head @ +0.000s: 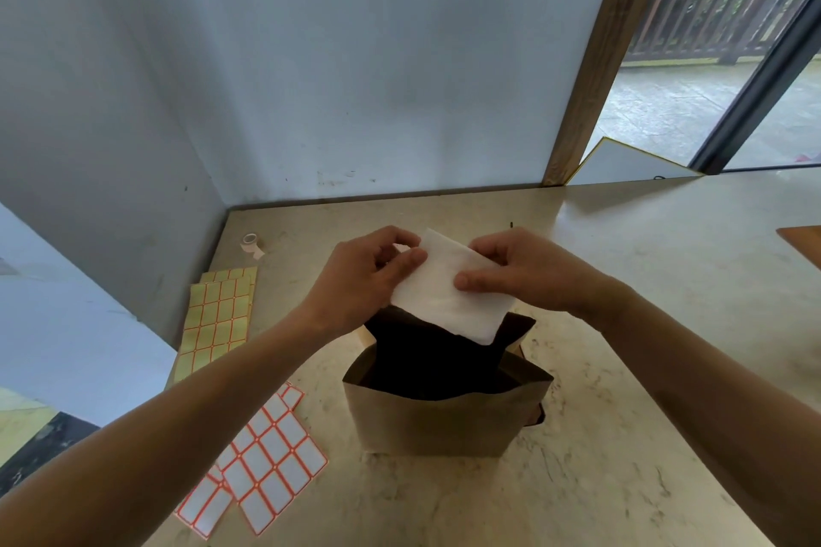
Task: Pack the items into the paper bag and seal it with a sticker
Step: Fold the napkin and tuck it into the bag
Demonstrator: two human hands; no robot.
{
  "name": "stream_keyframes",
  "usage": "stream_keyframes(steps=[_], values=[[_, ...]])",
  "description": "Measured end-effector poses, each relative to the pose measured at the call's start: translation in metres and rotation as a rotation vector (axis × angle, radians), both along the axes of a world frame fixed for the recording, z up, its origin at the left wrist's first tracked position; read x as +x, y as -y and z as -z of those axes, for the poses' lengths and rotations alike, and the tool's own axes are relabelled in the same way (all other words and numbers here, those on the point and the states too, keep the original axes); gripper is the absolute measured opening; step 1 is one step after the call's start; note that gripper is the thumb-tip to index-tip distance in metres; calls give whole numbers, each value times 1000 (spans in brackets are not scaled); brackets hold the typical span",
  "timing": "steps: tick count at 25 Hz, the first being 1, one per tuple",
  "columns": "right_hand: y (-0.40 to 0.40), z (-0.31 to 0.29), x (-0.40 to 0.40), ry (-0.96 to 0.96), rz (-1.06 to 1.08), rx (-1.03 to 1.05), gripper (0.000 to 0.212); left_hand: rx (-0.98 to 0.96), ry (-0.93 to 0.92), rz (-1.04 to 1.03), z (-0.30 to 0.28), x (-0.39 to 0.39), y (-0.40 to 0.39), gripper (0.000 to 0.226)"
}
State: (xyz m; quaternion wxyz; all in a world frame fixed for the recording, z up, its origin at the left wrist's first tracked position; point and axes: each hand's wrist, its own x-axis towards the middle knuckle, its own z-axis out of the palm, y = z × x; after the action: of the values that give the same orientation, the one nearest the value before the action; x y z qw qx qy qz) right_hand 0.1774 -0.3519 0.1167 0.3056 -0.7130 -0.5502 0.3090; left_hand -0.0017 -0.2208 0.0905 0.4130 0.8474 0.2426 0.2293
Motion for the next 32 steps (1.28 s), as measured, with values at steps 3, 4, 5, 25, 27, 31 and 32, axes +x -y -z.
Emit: stream_keyframes(steps=[3, 4, 5, 25, 27, 31, 32], values=[[7, 3, -2, 6, 2, -88, 21, 277, -118, 109, 0, -21, -15, 24], [9, 2, -4, -5, -13, -132, 22, 354, -178, 206, 0, -26, -16, 20], [11, 2, -8, -14, -38, -170, 20, 403, -273, 308, -1, -29, -16, 17], [14, 42, -51, 822, -26, -489, 10, 809, -947, 447, 31, -27, 27, 130], [14, 38, -55, 827, -28, -519, 13, 815, -948, 450, 30, -25, 28, 128], [8, 35, -56, 813, -3, -556, 15, 802, -974, 456, 27, -11, 29, 124], [7, 36, -56, 821, 0, -565, 15, 796, -984, 462, 28, -7, 28, 124]])
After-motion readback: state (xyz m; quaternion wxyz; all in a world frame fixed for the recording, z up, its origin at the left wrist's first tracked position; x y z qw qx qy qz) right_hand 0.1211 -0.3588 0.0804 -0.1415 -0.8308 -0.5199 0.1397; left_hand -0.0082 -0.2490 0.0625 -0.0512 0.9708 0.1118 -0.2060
